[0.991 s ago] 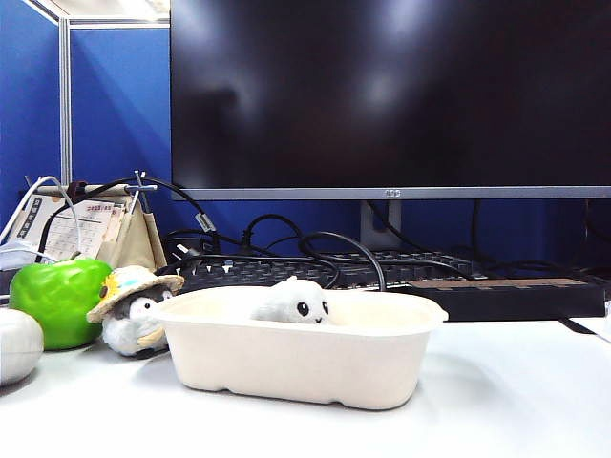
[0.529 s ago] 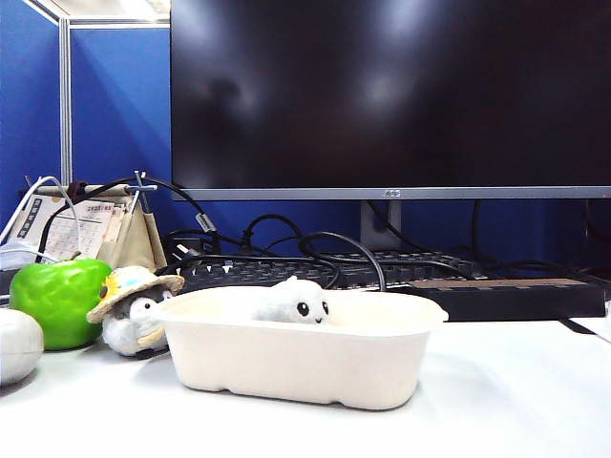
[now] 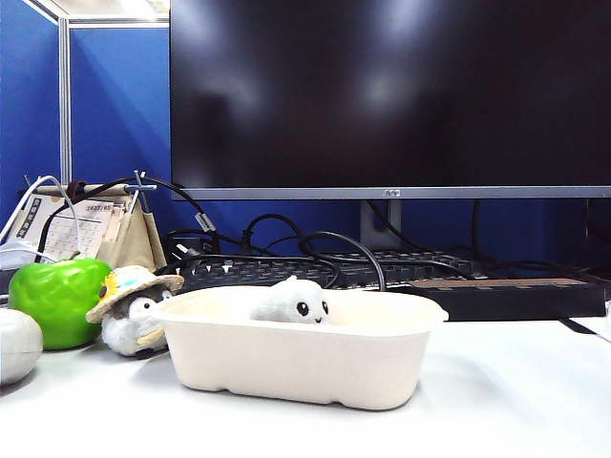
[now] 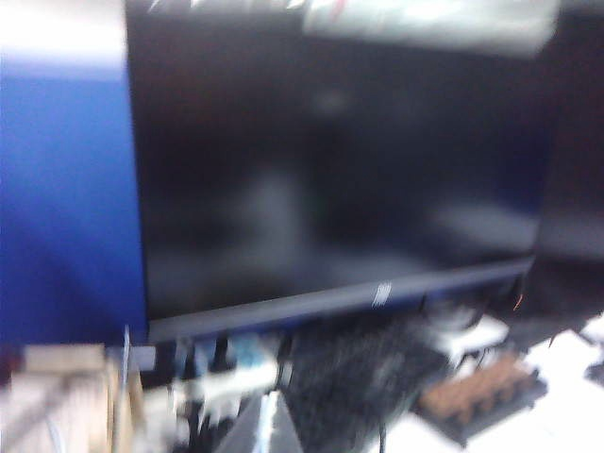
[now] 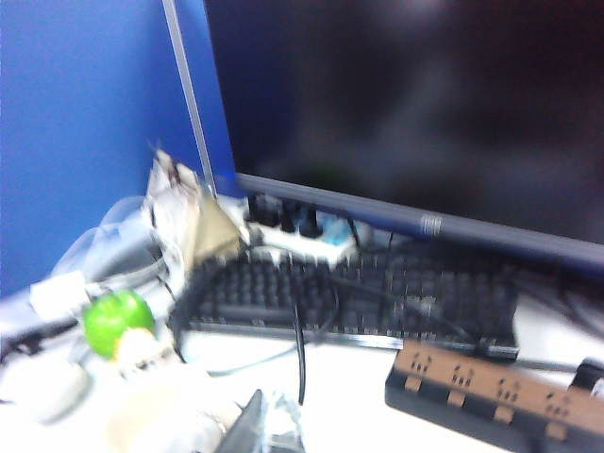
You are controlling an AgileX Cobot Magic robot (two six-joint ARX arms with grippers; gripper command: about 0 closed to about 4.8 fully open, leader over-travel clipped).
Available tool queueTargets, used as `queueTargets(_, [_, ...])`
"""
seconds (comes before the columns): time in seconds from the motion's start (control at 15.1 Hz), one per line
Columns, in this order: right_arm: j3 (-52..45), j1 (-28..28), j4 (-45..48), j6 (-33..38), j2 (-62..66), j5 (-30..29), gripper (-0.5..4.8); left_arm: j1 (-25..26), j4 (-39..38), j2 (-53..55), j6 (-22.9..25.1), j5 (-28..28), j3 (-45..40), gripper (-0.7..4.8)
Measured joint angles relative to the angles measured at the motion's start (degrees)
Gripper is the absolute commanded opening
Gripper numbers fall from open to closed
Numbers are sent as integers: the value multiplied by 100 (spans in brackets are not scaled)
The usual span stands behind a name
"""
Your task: Identity fluffy octopus among items on the table, put them into the paper lunch box.
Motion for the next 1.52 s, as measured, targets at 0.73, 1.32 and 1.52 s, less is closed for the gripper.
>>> queueTargets(0.73, [-2579, 0, 1934, 688, 7, 752, -1, 0, 1016, 22, -662, -35, -2046, -6])
queueTargets(1.32, [-3154, 0, 1965, 695, 7, 1032, -1, 2, 907, 20, -664, -140, -2664, -6])
queueTargets(1.52, [-3307, 0, 2024, 688, 4, 1034, -1, 2, 890, 20, -664, -140, -2664, -6])
